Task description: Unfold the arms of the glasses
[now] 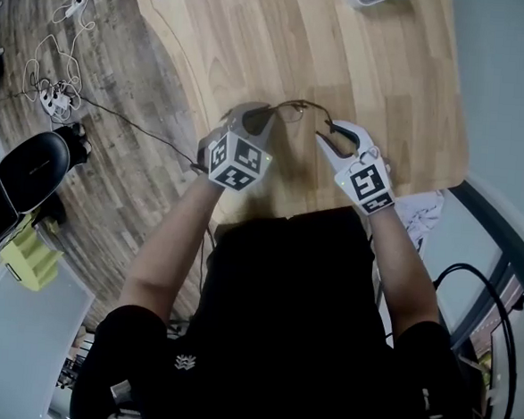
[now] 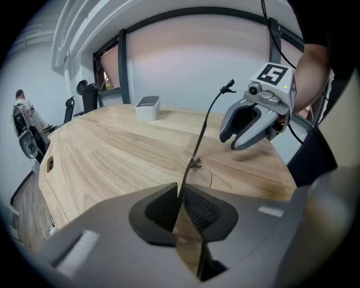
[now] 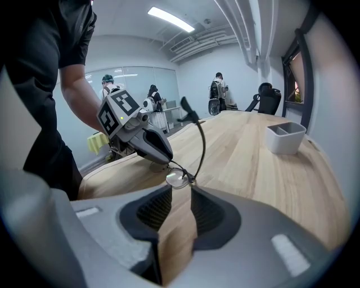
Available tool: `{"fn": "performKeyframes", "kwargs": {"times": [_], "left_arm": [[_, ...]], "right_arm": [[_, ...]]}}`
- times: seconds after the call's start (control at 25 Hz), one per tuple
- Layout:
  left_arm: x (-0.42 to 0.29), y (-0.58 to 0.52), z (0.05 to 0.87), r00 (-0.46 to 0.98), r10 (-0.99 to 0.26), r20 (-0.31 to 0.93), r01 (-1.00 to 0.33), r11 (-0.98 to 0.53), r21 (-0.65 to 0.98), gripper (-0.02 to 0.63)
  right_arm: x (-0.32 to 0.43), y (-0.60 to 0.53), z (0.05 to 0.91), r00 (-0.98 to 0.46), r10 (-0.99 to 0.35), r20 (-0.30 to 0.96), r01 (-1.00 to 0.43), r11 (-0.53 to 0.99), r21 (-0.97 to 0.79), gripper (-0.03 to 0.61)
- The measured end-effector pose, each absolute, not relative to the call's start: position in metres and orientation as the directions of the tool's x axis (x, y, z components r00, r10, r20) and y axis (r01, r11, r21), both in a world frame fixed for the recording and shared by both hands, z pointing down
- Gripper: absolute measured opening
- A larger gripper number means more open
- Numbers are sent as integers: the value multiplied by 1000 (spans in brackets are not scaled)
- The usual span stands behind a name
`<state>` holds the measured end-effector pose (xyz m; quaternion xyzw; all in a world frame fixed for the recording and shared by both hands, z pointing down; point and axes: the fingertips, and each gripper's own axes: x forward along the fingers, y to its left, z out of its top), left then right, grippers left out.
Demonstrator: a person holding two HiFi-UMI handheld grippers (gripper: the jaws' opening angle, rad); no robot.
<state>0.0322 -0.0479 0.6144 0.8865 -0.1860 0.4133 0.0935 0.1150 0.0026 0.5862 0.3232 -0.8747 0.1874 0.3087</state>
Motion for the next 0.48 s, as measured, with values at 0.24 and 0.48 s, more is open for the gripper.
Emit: {"fn": "performKeyframes", "kwargs": {"times": [0.24, 0.48], "left_arm": [[34, -42, 608, 603, -249, 758, -394, -919, 12, 32], [31, -33, 596, 638, -270, 721, -388, -922, -2, 32]], "right_arm": [[110, 14, 584, -606, -443, 661, -677, 723, -136, 98], [104, 5, 570, -636, -485, 600, -723, 647, -244, 98]]}}
